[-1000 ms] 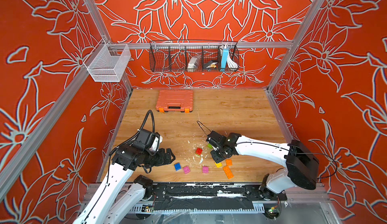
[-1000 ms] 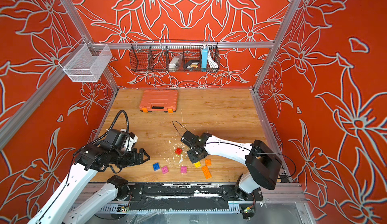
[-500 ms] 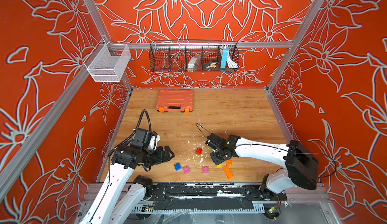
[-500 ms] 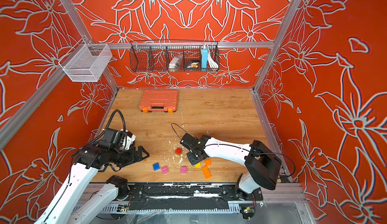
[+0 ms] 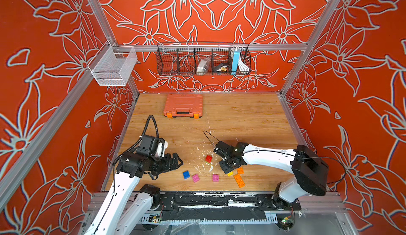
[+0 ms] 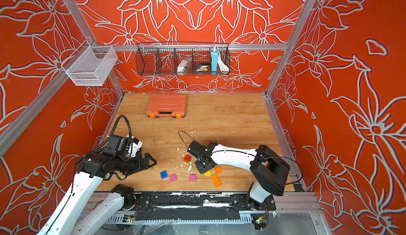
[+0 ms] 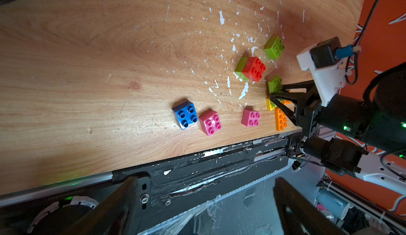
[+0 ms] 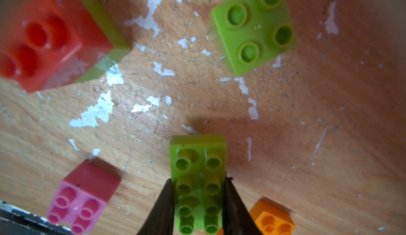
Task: Assemble the letter r with lego
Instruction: Assemble the lego brick with the lego brick.
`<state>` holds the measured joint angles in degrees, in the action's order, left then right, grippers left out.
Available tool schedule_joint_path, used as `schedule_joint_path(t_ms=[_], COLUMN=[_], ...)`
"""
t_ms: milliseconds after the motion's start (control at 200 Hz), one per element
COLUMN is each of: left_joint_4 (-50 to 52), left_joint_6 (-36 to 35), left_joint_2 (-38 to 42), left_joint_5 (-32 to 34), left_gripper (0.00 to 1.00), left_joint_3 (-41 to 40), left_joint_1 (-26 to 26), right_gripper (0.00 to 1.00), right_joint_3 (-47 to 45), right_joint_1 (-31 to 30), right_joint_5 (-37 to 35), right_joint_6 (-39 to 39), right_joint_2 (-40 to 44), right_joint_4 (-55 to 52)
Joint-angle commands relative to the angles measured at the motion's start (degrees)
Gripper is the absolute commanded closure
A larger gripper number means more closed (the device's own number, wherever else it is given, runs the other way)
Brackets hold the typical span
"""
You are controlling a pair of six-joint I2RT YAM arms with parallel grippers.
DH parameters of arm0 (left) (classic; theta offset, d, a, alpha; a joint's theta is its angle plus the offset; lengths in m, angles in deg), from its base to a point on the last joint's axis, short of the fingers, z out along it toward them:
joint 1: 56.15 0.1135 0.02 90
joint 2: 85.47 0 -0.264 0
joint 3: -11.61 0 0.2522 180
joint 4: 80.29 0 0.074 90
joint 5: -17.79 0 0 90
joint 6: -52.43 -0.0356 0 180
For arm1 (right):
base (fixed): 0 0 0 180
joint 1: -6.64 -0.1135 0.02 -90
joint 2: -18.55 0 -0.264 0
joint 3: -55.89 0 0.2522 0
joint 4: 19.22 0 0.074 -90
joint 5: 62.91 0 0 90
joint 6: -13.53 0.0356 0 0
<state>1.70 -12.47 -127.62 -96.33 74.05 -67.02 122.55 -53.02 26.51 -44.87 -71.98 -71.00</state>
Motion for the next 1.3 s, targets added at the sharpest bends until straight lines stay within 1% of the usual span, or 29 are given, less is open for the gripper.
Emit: schedule_joint_path(t_ms=[0,235,380,545,645,791,906,976,1061,1106,1176,1231,1296], left_joint_4=[-0.1,-0.1,-0.1,-0.1,-0.1,-0.1,0.2,0.8,-0.8,-2.3,-5.1,-7.3,-9.7], left_joint_6=[-0.8,-1.0,-1.0,-1.0,-0.9,-0.8,-0.1,0.9,2.0,3.0,4.3,4.6,4.3], left_joint_2=[0.1,0.1,0.3,0.4,0.4,0.3,0.5,1.3,2.3,2.0,-0.3,-3.2,-7.6], left_joint_5=[-0.2,-0.6,-0.5,-0.4,-0.4,-0.1,1.2,3.7,4.0,3.7,3.0,2.7,3.6], left_gripper=[0.04,0.04,0.04,0.04,0.04,0.04,0.05,0.05,0.05,0.05,0.05,0.05,0.05], left_joint_3=[-0.6,-0.6,-0.6,-0.6,-0.6,-0.6,-0.2,0.4,1.6,2.3,3.5,4.3,5.6], left_joint_1=[0.3,0.3,0.3,0.3,0.3,0.3,0.3,0.3,0.2,0.1,-0.2,-1.0,-3.0], right_gripper=[1.00,1.00,1.00,1.00,1.00,1.00,1.00,1.00,1.00,1.00,1.00,1.00,1.00], right_joint_3=[0.0,-3.9,-8.8,-15.2,-17.3,-16.9,-14.5,-12.3,-10.4,-9.5,-7.8,-6.7,-4.9], right_joint_1=[-0.4,-0.4,-0.5,-1.8,-2.3,-2.3,-2.3,-2.3,-2.2,-1.9,-1.3,-0.6,0.1], right_joint_5=[-2.0,-4.0,-6.4,-11.0,-13.2,-13.3,-13.7,-13.9,-13.6,-12.4,-9.7,-5.6,-5.4], right_joint_6=[2.3,3.8,4.5,5.2,5.5,4.6,3.6,1.8,-1.9,-4.8,-11.4,-18.5,-24.9], right_joint_2=[-2.5,-1.6,0.6,3.9,4.4,4.0,7.3,10.3,14.3,16.1,18.6,19.8,20.1], right_joint_4=[-0.4,3.7,9.5,17.7,20.1,18.8,14.0,9.9,6.6,5.7,5.2,5.7,4.6])
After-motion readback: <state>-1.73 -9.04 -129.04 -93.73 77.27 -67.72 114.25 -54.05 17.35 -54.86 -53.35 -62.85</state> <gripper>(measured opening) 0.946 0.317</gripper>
